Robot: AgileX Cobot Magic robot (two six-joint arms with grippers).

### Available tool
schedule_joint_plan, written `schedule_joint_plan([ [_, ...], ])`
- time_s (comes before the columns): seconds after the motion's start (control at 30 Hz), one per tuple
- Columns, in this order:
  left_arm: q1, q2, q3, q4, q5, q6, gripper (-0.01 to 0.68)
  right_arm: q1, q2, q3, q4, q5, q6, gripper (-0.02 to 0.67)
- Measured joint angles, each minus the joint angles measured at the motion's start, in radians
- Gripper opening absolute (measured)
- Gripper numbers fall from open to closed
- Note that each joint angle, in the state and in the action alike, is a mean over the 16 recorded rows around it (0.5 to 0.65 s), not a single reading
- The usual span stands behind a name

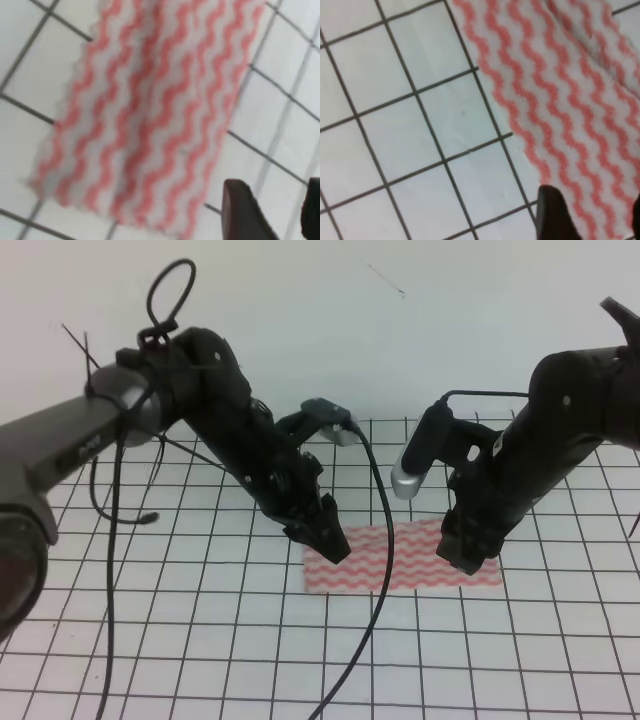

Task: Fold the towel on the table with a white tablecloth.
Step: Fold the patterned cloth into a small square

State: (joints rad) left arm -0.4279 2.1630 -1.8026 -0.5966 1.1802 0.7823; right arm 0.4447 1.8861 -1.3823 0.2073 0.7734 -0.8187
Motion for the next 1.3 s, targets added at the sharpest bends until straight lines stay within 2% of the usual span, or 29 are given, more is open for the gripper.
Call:
schedule_joint_plan([
  [0.57,0.000,0.102,0.018,-0.030,-0.128,0.039,0.239,0.000,0.000,0.000,0.003,-0.001,0.005,0.329],
  [1.1,0.000,0.112,0.006,-0.065,-0.125,0.037,0.030,0.000,0.000,0.000,0.004,-0.009,0.005,0.329],
  [1.3,0.000,0.112,-0.029,-0.034,-0.126,0.032,0.004,0.000,0.000,0.000,0.004,-0.009,0.005,0.329],
])
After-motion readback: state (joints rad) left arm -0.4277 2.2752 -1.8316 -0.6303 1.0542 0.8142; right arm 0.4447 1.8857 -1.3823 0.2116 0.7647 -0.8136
